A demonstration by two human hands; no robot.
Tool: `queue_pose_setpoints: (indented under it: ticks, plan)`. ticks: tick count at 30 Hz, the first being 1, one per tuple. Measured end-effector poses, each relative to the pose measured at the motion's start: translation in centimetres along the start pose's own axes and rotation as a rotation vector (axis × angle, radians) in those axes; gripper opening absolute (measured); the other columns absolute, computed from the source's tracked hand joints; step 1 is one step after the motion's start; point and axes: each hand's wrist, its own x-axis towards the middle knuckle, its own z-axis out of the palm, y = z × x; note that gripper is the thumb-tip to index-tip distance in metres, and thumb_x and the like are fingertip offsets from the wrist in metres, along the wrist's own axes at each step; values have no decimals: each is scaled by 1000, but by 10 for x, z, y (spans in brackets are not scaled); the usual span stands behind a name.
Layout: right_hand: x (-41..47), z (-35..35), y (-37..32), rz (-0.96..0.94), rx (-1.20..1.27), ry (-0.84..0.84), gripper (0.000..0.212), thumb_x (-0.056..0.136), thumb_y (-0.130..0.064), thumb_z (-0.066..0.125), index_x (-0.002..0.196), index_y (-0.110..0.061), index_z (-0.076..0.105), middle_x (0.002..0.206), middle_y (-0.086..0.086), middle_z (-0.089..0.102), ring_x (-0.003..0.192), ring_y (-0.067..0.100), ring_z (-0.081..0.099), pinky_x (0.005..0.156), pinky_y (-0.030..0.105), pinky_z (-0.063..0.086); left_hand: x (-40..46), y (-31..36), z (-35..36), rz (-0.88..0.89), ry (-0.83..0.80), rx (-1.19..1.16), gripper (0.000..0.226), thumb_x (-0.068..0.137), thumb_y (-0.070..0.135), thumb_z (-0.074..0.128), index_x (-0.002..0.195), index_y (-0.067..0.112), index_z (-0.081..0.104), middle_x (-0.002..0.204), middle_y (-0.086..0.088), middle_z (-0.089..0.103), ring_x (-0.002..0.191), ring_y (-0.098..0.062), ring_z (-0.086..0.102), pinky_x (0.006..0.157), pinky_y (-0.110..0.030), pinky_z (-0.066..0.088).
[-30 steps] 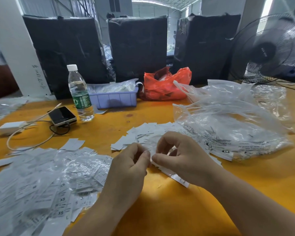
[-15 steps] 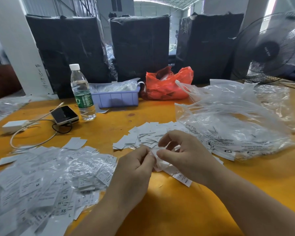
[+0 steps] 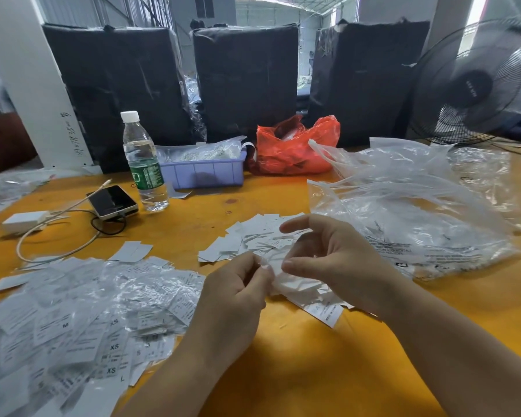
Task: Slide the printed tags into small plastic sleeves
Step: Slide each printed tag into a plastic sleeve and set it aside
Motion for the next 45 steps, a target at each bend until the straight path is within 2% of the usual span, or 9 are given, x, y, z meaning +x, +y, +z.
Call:
queue_pose_setpoints:
  ticks: [5,7,9,12,28,34,39,42,45]
  plan:
    - [2,-10,0,-8,13,93,35,78,-3,77,107,-19,64,79,19,68,70,19,64,76,40,56,5,-5,-3,-49,84,44,22,95,24,52,80,32,65,79,10,66,75,-4,58,56,-15,39]
    - [3,-12,2,6,4,128,32,79,-6,76,105,-20,65,80,20,66,68,18,63,74,44,56,8,-9,-4,-60,39,185,20,93,23,55,97,42,63,104,25,62,100,7,52,75,-11,39]
    - [4,-12,3,10,-6,140,30,80,-7,76,104,-20,65,76,15,67,66,16,62,75,46,55,10,-15,-1,-62,-53,334,30,94,23,54,118,40,60,129,25,51,123,2,42,102,-25,38]
    - [4,-12,5,0,-22,155,30,80,-8,76,104,-21,65,72,7,66,65,15,62,76,48,55,10,-19,5,-27,-106,452,35,90,24,58,124,33,62,136,21,49,131,-3,36,112,-26,28]
    - [8,-11,14,-19,-82,162,28,80,-8,76,101,-22,65,65,0,63,63,20,59,73,52,53,15,-23,12,57,58,536,13,92,20,56,91,27,67,91,14,63,85,-6,55,81,-33,48]
    - [9,-10,14,28,-7,133,28,79,-6,77,101,-20,66,70,5,64,63,15,61,73,42,54,12,-8,3,-7,175,296,21,97,19,46,83,31,55,60,3,60,54,-9,55,44,-24,35]
    - [7,-5,11,83,154,68,29,80,-1,73,105,-13,66,78,12,63,66,17,61,66,30,55,6,6,-1,-100,224,2,19,100,19,47,91,32,57,65,6,66,54,-6,60,44,-25,46]
    - [5,0,10,75,220,6,25,82,2,70,105,-6,64,71,8,64,66,20,58,64,29,53,5,9,-2,18,303,112,20,98,17,48,92,36,53,63,-3,64,54,-18,57,46,-38,43]
    - [5,2,9,55,255,-14,18,83,3,68,99,-4,61,69,7,65,66,22,57,63,29,53,5,9,-4,149,378,251,23,95,15,48,97,38,51,53,-2,56,48,-16,52,40,-34,38]
